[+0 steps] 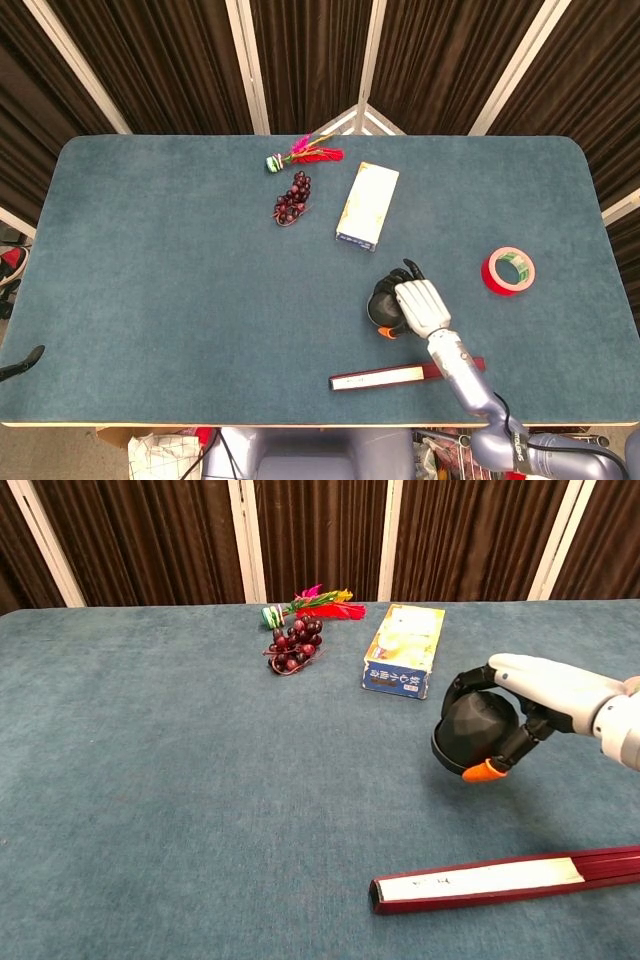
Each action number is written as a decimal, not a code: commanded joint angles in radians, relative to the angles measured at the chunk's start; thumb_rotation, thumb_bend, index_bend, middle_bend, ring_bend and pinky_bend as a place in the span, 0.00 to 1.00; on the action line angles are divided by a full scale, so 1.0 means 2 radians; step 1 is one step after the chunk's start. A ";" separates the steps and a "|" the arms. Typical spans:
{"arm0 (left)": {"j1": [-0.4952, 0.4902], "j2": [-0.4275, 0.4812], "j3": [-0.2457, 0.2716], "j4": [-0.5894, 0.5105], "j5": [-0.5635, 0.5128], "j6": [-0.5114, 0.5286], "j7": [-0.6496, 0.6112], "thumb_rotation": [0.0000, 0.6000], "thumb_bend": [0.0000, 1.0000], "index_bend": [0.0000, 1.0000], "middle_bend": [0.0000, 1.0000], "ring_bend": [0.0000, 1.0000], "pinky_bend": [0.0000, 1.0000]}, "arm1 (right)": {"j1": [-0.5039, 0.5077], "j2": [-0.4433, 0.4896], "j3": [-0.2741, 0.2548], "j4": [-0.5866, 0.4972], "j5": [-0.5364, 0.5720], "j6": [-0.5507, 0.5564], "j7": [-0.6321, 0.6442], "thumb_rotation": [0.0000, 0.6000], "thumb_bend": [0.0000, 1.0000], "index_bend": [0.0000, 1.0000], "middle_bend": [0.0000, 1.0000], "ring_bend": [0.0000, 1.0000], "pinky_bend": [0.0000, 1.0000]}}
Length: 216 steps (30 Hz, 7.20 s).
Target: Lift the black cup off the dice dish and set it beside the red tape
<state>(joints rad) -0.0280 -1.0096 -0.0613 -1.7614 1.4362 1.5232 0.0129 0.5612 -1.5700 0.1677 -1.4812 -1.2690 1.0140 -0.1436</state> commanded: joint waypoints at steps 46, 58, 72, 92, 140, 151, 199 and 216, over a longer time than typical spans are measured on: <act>-0.001 -0.003 0.001 -0.002 0.001 -0.002 0.010 1.00 0.31 0.12 0.00 0.00 0.09 | -0.001 -0.033 0.052 0.004 -0.034 0.071 -0.059 1.00 0.09 0.45 0.52 0.24 0.00; -0.001 -0.003 0.002 -0.003 0.001 -0.002 0.011 1.00 0.31 0.12 0.00 0.00 0.09 | -0.031 0.103 0.133 -0.190 -0.002 -0.132 0.483 1.00 0.09 0.46 0.52 0.25 0.00; -0.001 -0.001 0.002 -0.006 -0.003 -0.005 0.016 1.00 0.31 0.12 0.00 0.00 0.09 | -0.017 -0.051 0.070 0.108 -0.148 0.156 -0.156 1.00 0.09 0.47 0.52 0.25 0.00; -0.001 -0.002 0.003 -0.006 -0.003 -0.004 0.016 1.00 0.31 0.12 0.00 0.00 0.09 | -0.016 -0.026 0.031 0.070 -0.077 0.070 -0.054 1.00 0.09 0.47 0.52 0.25 0.00; -0.003 -0.003 0.003 -0.008 -0.005 -0.008 0.023 1.00 0.31 0.12 0.00 0.00 0.09 | 0.017 0.010 -0.006 0.020 0.025 -0.034 -0.062 1.00 0.09 0.14 0.32 0.16 0.00; -0.003 -0.004 0.005 -0.008 -0.003 -0.008 0.026 1.00 0.31 0.12 0.00 0.00 0.09 | 0.019 0.015 -0.007 0.016 0.034 -0.030 -0.066 1.00 0.09 0.17 0.35 0.16 0.00; -0.002 -0.004 0.005 -0.009 -0.003 -0.007 0.029 1.00 0.31 0.12 0.00 0.00 0.09 | 0.044 0.102 -0.025 -0.026 0.123 -0.073 -0.124 1.00 0.13 0.36 0.56 0.27 0.00; -0.003 -0.008 0.007 -0.010 -0.002 -0.009 0.039 1.00 0.31 0.12 0.00 0.00 0.09 | 0.036 0.101 -0.034 -0.032 0.125 -0.019 -0.169 1.00 0.13 0.36 0.57 0.28 0.00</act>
<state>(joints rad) -0.0347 -1.0250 -0.0477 -1.7819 1.4326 1.5059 0.0912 0.6357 -1.3714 0.0980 -1.5415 -1.0156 0.9731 -0.4830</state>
